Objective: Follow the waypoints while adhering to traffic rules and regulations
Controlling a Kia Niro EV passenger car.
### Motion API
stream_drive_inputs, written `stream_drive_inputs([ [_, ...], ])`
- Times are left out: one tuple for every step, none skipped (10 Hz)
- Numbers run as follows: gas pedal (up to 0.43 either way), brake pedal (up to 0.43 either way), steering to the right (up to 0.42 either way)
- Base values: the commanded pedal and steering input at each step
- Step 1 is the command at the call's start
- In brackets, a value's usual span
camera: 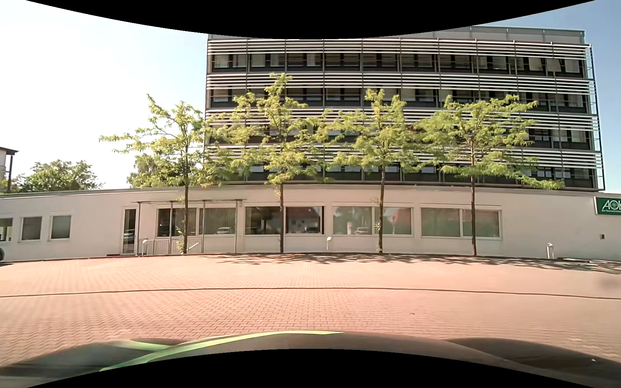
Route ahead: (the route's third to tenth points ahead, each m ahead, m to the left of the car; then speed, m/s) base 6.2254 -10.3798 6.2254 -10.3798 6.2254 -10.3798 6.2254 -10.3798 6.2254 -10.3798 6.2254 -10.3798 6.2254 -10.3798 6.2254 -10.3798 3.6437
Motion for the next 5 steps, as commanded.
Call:
stream_drive_inputs([
  [0.067,0.000,0.206],
  [0.067,0.000,0.219],
  [0.059,0.000,0.234],
  [0.047,0.000,0.252],
  [0.039,0.000,0.275],
])
